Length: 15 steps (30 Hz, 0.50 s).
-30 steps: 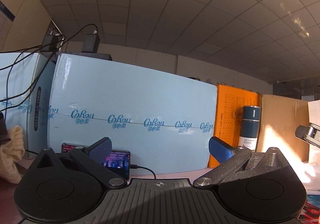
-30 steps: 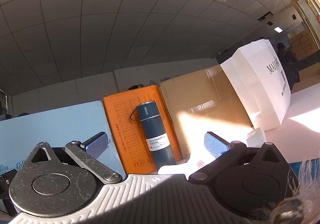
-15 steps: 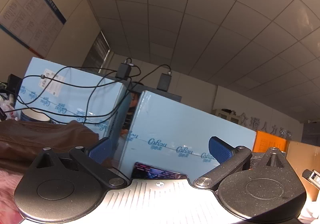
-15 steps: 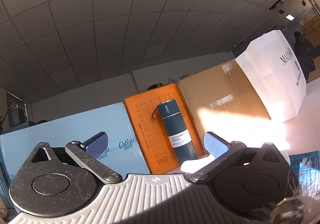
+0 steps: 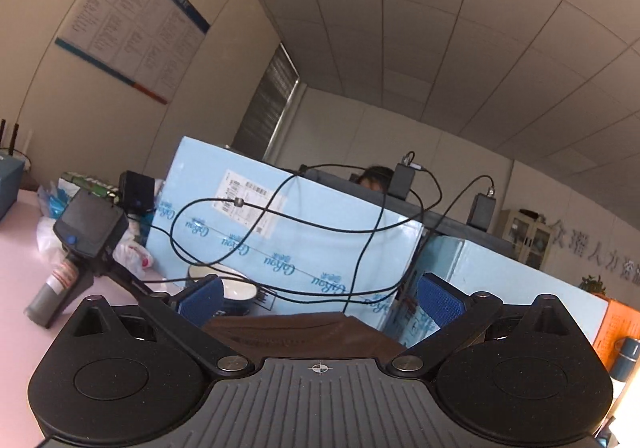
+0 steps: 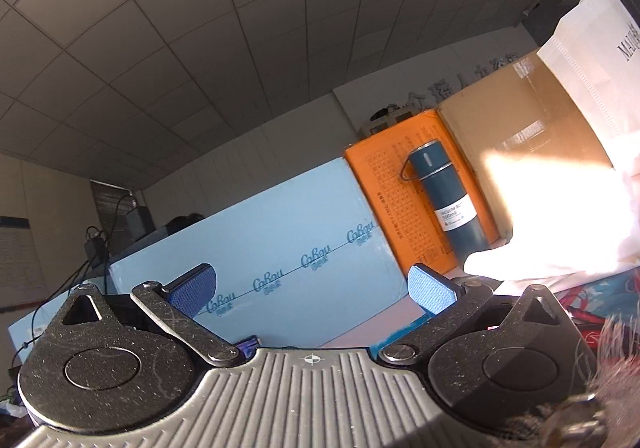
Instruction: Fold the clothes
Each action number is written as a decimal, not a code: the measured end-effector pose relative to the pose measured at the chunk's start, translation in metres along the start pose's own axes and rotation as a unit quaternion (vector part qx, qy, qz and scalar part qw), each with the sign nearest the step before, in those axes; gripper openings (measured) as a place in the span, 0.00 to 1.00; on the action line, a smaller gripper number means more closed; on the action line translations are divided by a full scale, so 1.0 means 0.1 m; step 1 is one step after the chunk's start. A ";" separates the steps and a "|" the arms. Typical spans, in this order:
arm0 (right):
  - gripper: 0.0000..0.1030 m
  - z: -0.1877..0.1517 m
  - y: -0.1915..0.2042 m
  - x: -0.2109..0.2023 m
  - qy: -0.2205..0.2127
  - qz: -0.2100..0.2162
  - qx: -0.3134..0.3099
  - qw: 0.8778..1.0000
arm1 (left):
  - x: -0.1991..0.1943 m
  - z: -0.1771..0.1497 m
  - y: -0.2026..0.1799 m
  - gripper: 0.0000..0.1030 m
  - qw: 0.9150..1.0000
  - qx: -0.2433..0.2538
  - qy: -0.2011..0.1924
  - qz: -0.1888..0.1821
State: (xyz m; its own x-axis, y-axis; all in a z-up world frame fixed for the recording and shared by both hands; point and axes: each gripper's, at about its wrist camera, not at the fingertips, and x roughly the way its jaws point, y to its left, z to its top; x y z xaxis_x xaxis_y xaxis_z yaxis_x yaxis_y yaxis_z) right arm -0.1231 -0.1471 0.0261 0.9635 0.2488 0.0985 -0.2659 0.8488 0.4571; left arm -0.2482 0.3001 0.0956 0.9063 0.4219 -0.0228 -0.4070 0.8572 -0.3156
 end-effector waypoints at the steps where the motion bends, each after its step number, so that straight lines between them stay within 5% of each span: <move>1: 1.00 0.00 0.09 0.02 0.012 0.013 -0.001 1.000 | 0.08 0.06 0.05 1.00 1.000 0.012 0.011 0.011; 4: 1.00 -0.03 0.37 0.12 0.050 0.055 0.000 0.997 | 0.34 0.12 0.24 1.00 0.998 0.019 0.049 0.025; 9: 1.00 -0.22 0.86 0.39 0.131 0.116 0.016 0.985 | 0.91 -0.17 0.67 1.00 0.982 -0.112 0.154 0.000; 13: 1.00 -0.48 1.15 0.68 0.227 0.150 0.054 0.961 | 1.09 -0.41 0.85 1.00 0.973 -0.149 0.178 0.019; 15: 1.00 -0.62 1.30 0.80 0.265 0.165 0.062 0.948 | 1.13 -0.51 1.01 1.00 0.964 -0.186 0.192 -0.002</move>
State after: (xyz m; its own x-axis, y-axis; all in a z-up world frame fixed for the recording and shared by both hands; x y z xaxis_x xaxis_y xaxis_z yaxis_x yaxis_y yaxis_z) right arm -0.0826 0.0118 0.0389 0.6685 0.7194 -0.1887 -0.5136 0.6300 0.5824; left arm -0.1809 0.4193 0.0131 0.9122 0.2172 -0.3474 -0.3990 0.6638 -0.6326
